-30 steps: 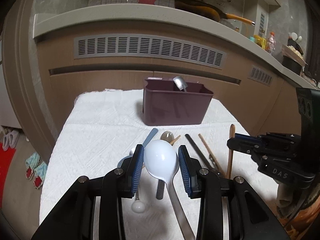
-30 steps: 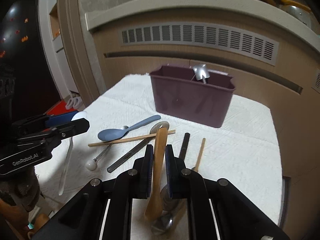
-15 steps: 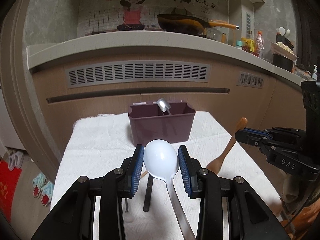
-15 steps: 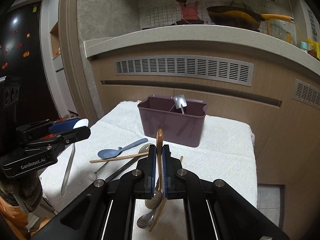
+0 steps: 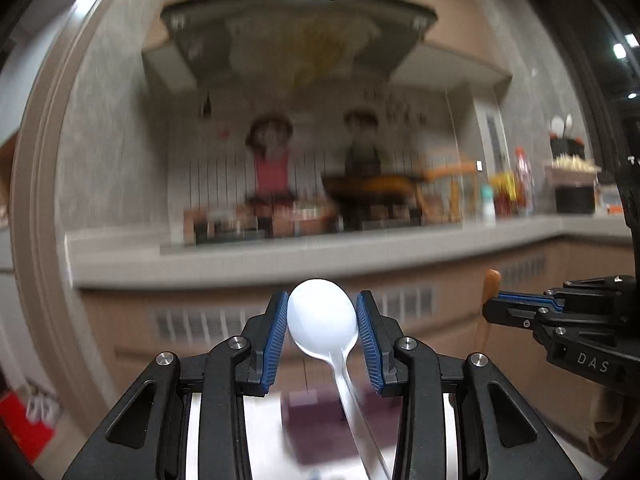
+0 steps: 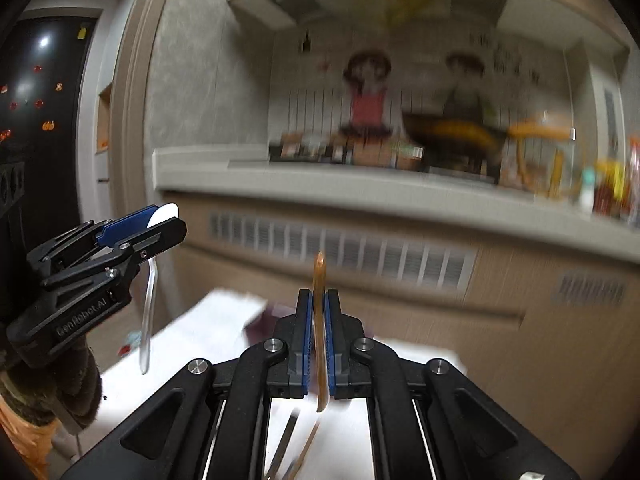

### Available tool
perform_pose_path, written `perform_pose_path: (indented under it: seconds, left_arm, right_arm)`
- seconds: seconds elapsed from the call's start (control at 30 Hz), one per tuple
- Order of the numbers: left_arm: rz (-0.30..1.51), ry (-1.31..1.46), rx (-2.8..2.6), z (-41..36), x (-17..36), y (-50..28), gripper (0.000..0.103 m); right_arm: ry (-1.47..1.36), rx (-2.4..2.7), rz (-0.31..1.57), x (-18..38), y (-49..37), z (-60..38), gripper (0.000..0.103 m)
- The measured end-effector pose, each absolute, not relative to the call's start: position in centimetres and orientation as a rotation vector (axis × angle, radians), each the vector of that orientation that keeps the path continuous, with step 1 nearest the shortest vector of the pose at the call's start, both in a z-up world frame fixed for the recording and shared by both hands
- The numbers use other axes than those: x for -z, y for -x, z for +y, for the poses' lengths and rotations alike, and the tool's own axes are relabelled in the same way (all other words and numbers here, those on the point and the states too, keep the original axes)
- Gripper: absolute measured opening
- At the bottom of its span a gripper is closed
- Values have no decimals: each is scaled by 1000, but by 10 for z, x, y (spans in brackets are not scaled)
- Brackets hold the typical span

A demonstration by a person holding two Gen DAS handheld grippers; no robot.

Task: Organize utensils
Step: 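Lift both spoons and lower them into the maroon caddy with both grippers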

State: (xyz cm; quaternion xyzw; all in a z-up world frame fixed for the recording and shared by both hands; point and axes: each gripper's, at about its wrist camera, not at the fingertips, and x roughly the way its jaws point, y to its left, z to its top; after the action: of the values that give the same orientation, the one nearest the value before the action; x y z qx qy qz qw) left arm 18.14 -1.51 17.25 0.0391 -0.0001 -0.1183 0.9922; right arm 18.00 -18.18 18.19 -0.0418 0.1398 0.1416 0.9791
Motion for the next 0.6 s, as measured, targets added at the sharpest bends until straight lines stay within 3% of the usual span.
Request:
perform_pose_path:
  seconds: [0.17, 0.3, 0.6]
  left_arm:
    - [-119, -96, 217, -19, -177, -231, 36]
    - [-135, -90, 210, -22, -159, -274, 36]
    - [69, -151, 170, -37, -69, -365, 36]
  right_arm:
    - [73, -288, 226, -207, -223, -182, 5]
    - [57, -296, 255, -197, -271, -179, 5]
    - [53, -293, 418, -127, -341, -182, 5]
